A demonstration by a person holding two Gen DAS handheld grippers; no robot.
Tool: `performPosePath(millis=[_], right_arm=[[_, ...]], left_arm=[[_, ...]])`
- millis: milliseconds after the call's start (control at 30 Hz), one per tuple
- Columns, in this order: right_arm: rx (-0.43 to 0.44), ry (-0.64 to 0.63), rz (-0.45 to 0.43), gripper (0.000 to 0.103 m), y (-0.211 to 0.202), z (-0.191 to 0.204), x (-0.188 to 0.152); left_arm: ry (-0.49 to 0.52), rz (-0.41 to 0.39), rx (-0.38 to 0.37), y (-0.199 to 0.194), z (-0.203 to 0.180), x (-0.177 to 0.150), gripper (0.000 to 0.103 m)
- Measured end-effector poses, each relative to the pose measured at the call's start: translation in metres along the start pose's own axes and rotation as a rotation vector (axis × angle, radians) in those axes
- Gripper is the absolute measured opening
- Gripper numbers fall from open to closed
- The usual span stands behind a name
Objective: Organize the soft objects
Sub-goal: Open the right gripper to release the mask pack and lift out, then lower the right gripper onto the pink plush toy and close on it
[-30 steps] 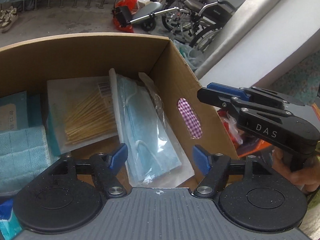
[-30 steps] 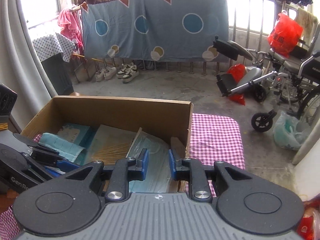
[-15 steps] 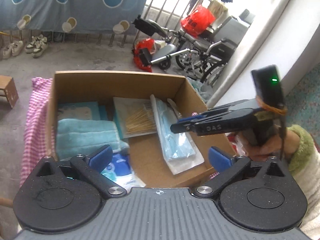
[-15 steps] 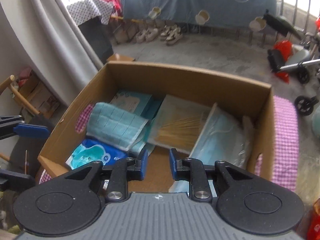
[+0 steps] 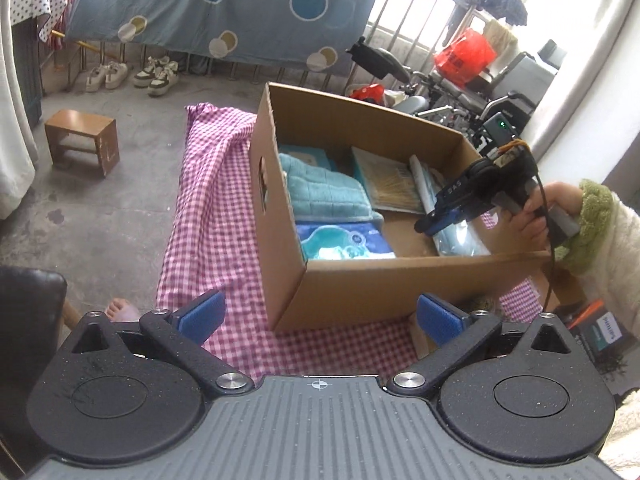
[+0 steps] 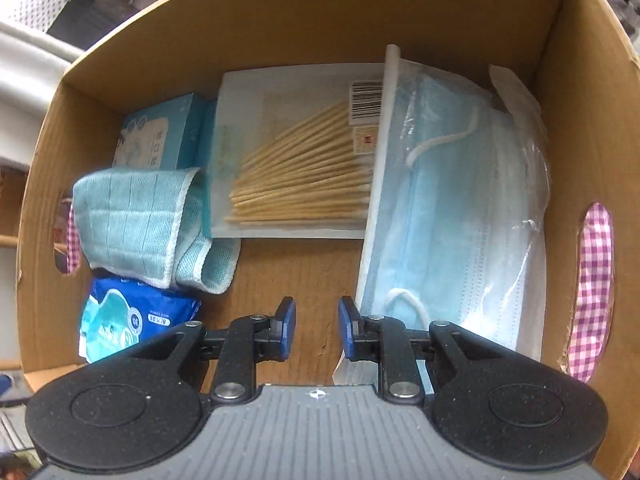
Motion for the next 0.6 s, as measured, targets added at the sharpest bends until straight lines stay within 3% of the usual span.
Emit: performPosePath(millis=[167, 300, 433, 500, 600], right_arm=[[0.035, 0.032, -0.026, 0.028, -0.012, -0.002, -0.002], [0.112, 0.0, -0.102, 0.051, -0.048, 0.013, -0.021], [0.232, -0.063, -0.218, 0.06, -0.104, 0.029, -0.065], [0.295, -0.077, -0.269, 0.07, -0.136, 0.032, -0.087], [0.372, -0.1, -0.375, 0.077, -0.172, 0.025, -0.133]], left_arm=[[-0.02, -0.025, -0.01, -0.007, 0.003, -0.002, 0.103], [-0.001, -0.059, -0.026, -0.016, -0.008, -0.001, 0.103], [0.027, -0.071, -0.059, -0.02, -0.023, -0.001, 0.103], [0.048, -0.07, -0.1, -0.019, -0.036, -0.003, 0.103], [0.102, -0.033, -0.167, -0.008, -0.062, -0.007, 0.103]])
Point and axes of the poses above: each gripper's, at about its wrist camera, not at the fingertips, and y roughly the way its jaws point, z to its left, x to its top, the point moved 6 cm from there along y, roughly the way its jaws point, and after that the axes turned 15 degrees about y, right-handed, at the moved point
